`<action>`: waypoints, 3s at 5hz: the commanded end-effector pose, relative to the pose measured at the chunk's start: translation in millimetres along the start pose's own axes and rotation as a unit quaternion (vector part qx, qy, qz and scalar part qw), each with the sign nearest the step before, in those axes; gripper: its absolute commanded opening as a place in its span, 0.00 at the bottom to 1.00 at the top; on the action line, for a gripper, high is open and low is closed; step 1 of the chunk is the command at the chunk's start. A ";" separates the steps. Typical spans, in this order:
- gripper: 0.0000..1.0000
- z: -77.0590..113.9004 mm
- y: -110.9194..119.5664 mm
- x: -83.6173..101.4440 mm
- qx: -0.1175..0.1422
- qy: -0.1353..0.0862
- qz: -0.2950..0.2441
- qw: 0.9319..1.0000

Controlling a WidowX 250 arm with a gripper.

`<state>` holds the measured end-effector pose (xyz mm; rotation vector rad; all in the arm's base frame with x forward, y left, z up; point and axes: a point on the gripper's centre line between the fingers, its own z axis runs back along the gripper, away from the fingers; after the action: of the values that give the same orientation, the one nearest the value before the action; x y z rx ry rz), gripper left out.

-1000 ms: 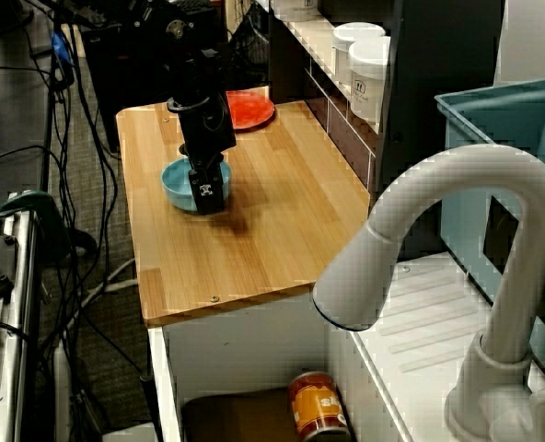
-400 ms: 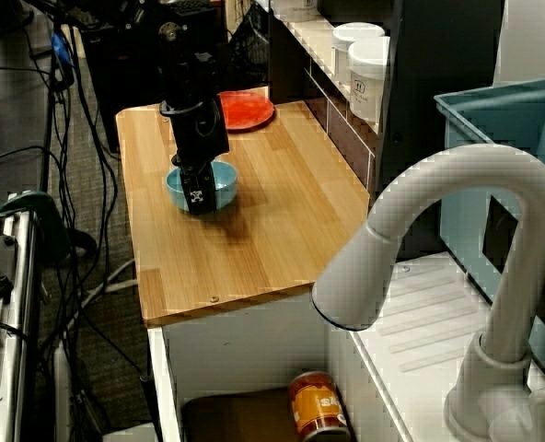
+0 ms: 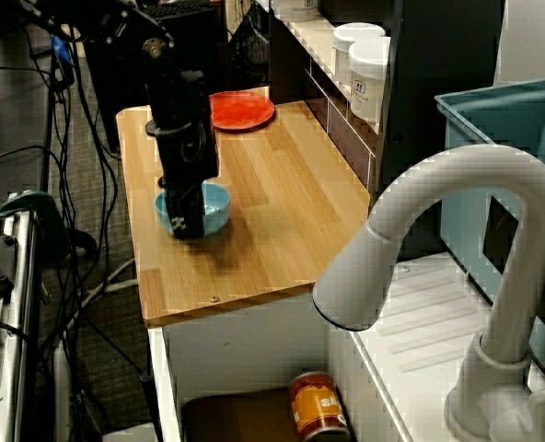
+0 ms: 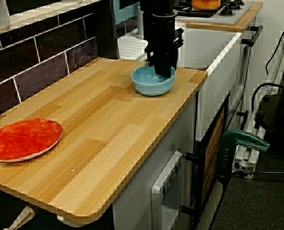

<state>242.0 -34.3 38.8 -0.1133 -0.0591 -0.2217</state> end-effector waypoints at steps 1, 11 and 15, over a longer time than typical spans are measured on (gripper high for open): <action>0.00 2.5 -33.9 -17.5 0.020 -0.029 -0.043 0.998; 1.00 47.5 2.0 -11.2 -0.009 -0.028 0.011 0.999; 1.00 5.3 30.5 -14.9 0.011 -0.004 0.034 0.999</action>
<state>236.7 -7.8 34.6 -0.1009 -0.0367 -0.1529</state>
